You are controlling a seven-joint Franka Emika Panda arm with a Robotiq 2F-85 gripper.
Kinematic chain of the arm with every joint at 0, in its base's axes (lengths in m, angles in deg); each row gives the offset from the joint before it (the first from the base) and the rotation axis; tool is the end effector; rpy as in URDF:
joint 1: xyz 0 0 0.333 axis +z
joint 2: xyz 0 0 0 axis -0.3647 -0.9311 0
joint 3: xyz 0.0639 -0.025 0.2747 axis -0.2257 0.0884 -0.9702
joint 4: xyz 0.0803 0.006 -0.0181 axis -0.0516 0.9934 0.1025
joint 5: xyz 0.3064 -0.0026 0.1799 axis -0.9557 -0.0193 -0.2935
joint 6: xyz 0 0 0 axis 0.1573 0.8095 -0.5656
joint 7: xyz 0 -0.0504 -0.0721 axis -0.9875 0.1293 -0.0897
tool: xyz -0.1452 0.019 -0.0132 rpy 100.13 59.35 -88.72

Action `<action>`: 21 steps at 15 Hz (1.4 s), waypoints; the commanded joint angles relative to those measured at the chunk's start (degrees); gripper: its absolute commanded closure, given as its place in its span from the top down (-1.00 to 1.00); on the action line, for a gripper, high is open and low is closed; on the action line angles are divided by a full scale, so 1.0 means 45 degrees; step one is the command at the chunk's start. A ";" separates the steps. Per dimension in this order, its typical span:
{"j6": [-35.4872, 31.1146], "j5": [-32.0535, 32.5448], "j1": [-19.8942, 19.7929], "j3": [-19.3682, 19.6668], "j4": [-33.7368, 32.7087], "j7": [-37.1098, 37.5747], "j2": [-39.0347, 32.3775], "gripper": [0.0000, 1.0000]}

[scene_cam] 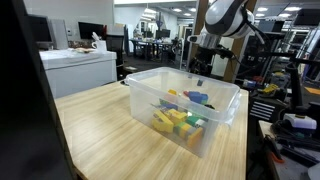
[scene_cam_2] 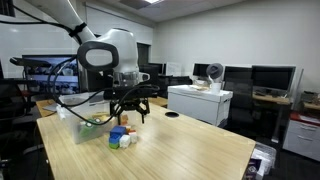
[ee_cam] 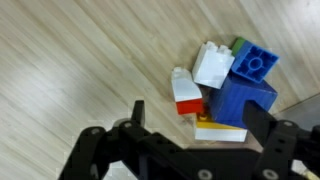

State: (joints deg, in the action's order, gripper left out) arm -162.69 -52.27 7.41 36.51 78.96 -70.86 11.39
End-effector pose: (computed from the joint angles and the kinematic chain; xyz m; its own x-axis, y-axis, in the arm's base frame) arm 0.4319 -0.2058 0.2563 0.7378 0.6641 0.1209 0.6599 -0.7473 0.0778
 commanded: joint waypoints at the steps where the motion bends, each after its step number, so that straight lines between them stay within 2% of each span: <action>1: 0.0211 0.0239 0.0115 -0.0066 0.1203 -0.0836 0.1168 1.00; 5: 0.0298 0.0186 0.0514 -0.0080 0.1860 -0.0836 0.1674 1.00; 8: 0.0042 0.0381 0.0751 -0.0143 0.2129 0.0784 0.1548 1.00; 13: -0.0126 -0.0148 0.1037 -0.0212 0.2143 0.2179 0.1159 1.00; 21: 0.0043 -0.1534 0.1245 -0.0257 0.1501 0.1647 0.0642 1.00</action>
State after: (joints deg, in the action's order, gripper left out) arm -162.17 -56.95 12.77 35.72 87.20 -62.60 15.43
